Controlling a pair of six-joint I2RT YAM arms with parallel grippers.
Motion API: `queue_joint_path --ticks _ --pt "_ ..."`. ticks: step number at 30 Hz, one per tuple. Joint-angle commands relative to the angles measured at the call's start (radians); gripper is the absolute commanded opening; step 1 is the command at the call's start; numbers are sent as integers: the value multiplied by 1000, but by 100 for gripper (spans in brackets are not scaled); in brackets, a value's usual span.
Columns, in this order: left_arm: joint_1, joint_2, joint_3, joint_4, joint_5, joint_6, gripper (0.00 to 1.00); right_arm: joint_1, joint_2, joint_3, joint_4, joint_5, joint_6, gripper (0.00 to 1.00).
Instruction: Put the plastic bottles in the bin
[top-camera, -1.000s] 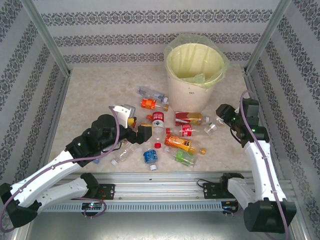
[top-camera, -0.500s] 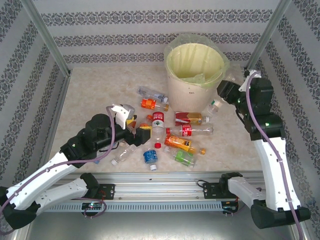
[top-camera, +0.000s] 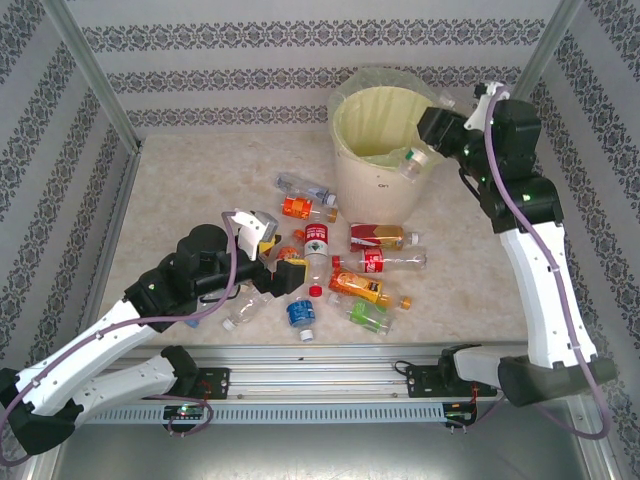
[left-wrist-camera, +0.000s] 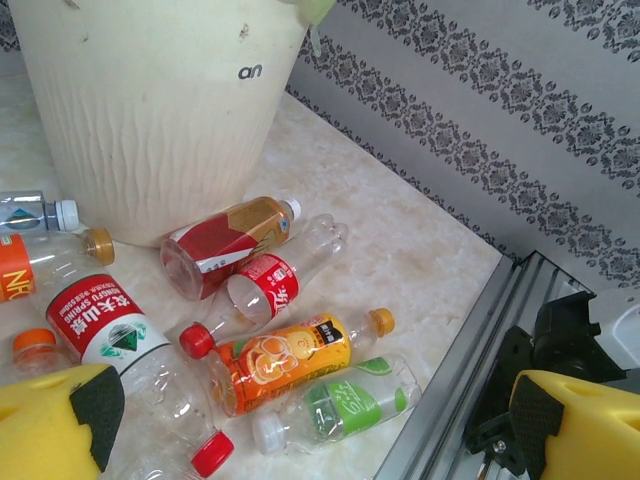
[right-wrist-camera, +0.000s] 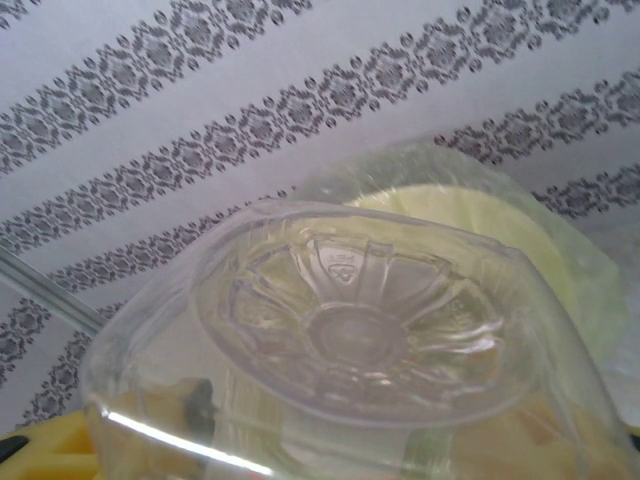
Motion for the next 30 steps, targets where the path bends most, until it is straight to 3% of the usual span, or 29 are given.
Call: queue_joint_path --ticks 1,15,30 --pt "-10 -9 -24 75 -11 -31 100 10 54 72 57 -22 4 54" --pt "-10 31 -17 89 -169 -94 100 3 336 238 93 31 -32 53" --pt "-9 46 -3 105 -83 -106 100 44 570 337 -52 76 -87 52"
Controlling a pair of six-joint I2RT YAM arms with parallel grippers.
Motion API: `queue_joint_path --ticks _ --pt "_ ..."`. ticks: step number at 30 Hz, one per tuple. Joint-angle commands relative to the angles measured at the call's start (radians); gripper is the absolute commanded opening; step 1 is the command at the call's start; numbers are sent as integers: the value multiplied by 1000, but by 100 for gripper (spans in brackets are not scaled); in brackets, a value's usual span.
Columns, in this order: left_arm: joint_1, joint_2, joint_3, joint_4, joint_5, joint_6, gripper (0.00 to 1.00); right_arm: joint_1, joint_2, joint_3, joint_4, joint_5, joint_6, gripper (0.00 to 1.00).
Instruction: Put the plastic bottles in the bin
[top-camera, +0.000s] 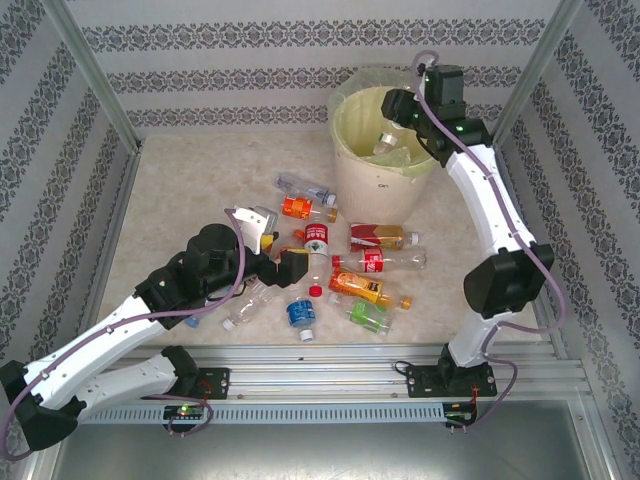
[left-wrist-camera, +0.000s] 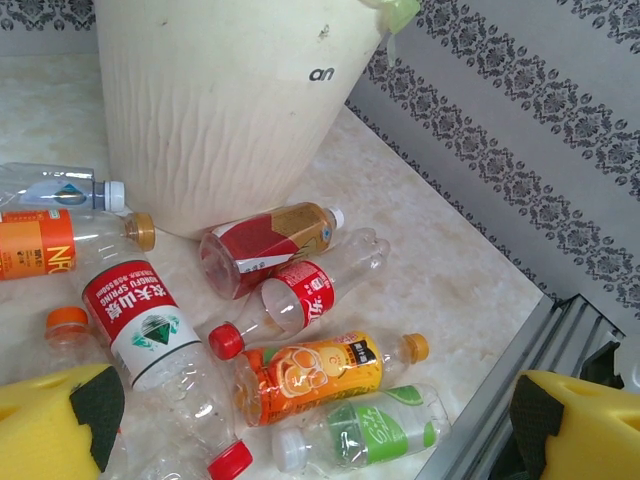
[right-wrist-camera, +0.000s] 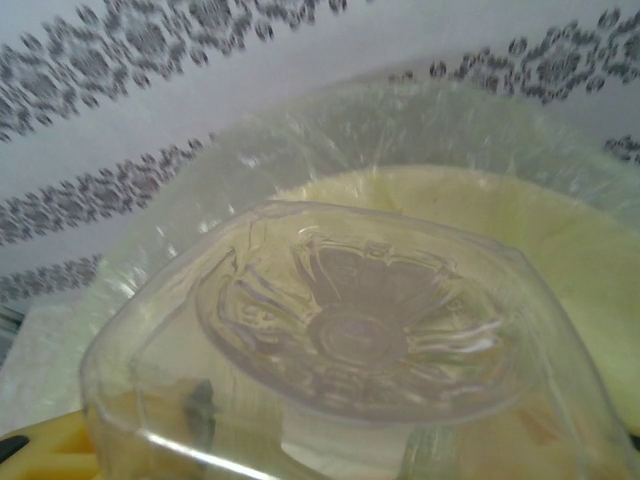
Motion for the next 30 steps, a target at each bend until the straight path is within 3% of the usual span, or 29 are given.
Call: queue_joint_path --ticks 1,15,23,30 --pt "-9 4 26 55 23 -11 100 14 57 58 -74 15 -34 52" --pt "-10 -32 -5 64 6 -8 100 50 280 296 -399 -33 -89 55" --pt "-10 -24 2 53 -1 -7 100 60 330 331 -465 -22 -85 60" --pt "-10 -8 7 54 3 1 100 59 319 384 -489 -48 -83 78"
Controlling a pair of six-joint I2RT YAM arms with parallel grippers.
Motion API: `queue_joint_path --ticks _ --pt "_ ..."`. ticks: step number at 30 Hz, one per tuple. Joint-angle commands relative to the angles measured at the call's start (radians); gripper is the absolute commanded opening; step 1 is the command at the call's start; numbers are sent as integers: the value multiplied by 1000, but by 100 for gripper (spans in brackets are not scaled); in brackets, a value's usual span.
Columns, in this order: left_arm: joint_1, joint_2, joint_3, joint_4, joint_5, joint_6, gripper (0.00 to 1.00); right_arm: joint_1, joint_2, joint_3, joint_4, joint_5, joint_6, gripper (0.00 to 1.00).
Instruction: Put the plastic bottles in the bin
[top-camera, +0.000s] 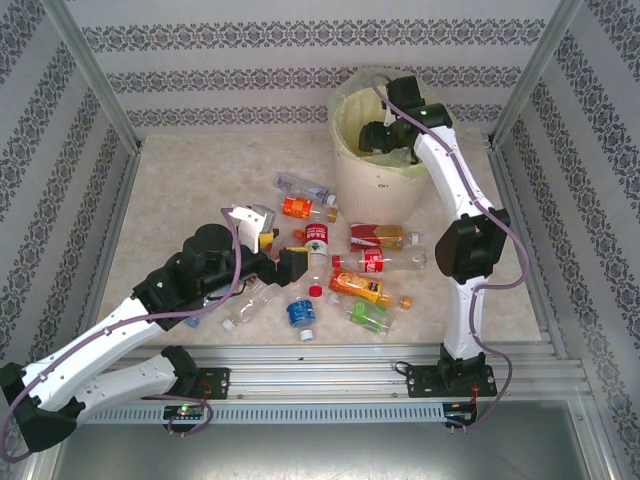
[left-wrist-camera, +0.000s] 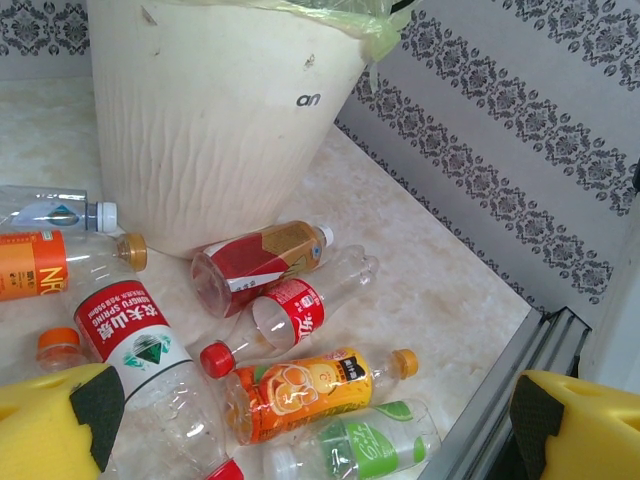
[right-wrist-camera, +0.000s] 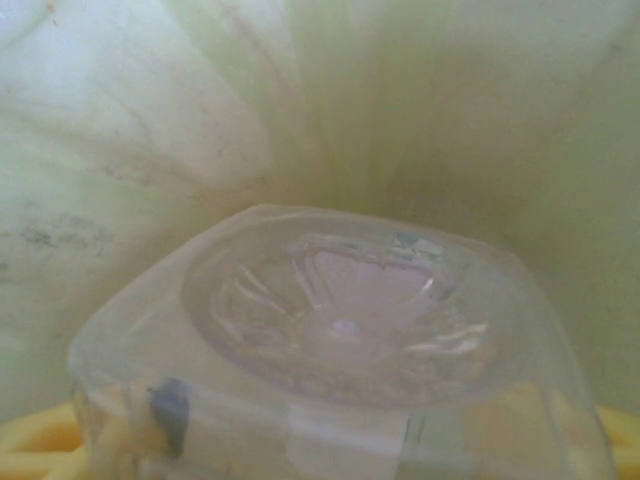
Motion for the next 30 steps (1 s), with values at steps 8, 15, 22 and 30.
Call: queue_joint_path --ticks 8,15,22,30 --pt "-10 25 36 -8 6 24 100 5 -73 115 -52 -45 2 92" --pt "-10 23 56 -69 -4 58 100 4 -200 93 -50 -79 -22 91" --pt "-9 31 89 -168 22 130 100 25 -390 -23 -60 -71 -58 87" --pt "-10 45 124 -265 63 167 100 140 -701 -380 -86 -51 -94 79"
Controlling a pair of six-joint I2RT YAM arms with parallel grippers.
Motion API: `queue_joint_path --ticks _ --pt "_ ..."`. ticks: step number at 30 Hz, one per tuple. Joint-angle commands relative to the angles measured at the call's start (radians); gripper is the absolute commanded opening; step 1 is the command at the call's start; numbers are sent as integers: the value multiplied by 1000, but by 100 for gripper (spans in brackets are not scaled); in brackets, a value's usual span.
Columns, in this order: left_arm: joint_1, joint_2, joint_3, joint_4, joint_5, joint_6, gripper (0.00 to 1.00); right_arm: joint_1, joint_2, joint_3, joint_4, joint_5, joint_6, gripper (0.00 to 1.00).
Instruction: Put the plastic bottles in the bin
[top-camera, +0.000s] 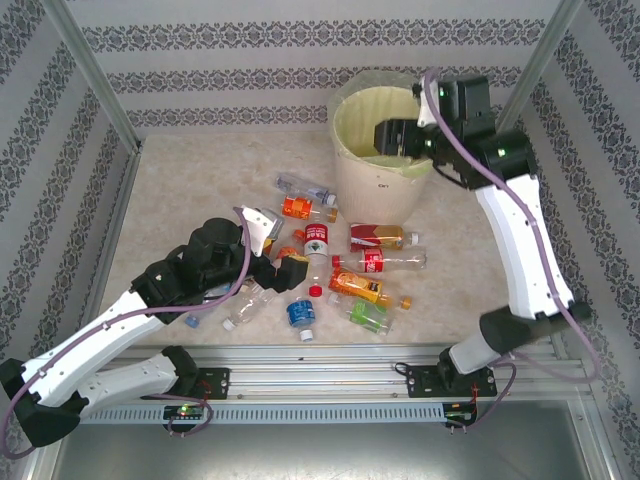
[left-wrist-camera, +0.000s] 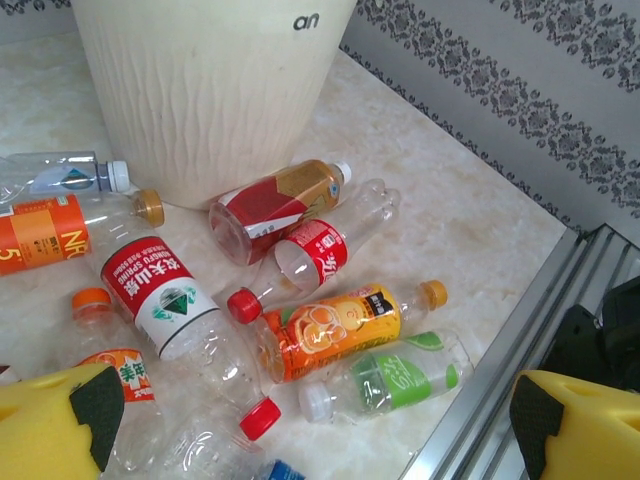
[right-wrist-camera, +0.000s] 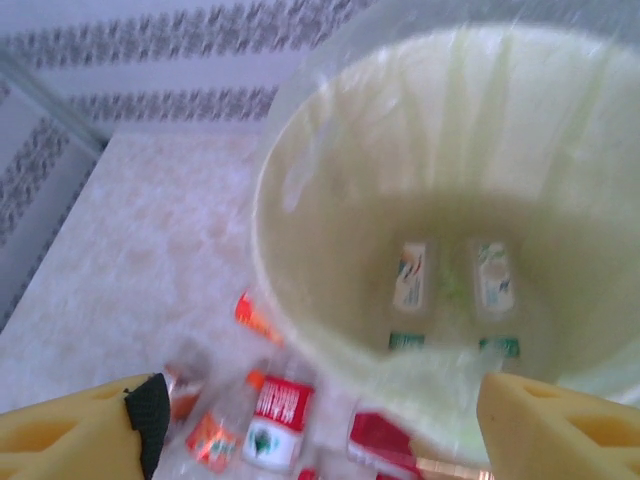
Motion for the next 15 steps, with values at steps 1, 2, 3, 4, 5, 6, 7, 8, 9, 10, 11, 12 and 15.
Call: queue_joint_path --ticks 1,2,3,4,5,6,7,8,9,10,11,12,15 --pt "-10 1 28 -67 35 38 100 63 -121 -180 -30 7 -21 79" --pt "-10 1 27 -70 40 38 100 91 -163 -241 -22 17 -18 78" --pt "-10 1 25 -74 45 41 100 112 -196 -301 -17 26 -11 78" --pt "-10 0 24 -79 55 44 100 133 -231 -357 -16 30 -2 78" --pt "-10 0 24 -89 70 51 100 153 -265 -415 -14 30 8 78" --pt "-10 0 26 -99 81 55 100 166 -292 -470 -13 27 15 77" --pt "-10 0 25 -114 95 60 100 183 -321 -521 -11 20 22 75" --pt "-10 0 26 -127 109 63 100 201 -346 -569 -14 20 36 74" --pt "-10 -1 25 -141 121 64 100 215 -365 -605 -19 23 50 73" --pt "-9 -3 25 -154 134 65 100 231 -385 -646 -21 19 70 72" --pt "-10 -7 21 -164 149 66 100 251 -403 -687 -21 19 89 72" --pt "-10 -11 15 -170 161 65 100 268 -415 -720 -21 19 103 72" --pt "-10 -25 -2 -179 208 61 100 323 -453 -830 -7 31 151 71"
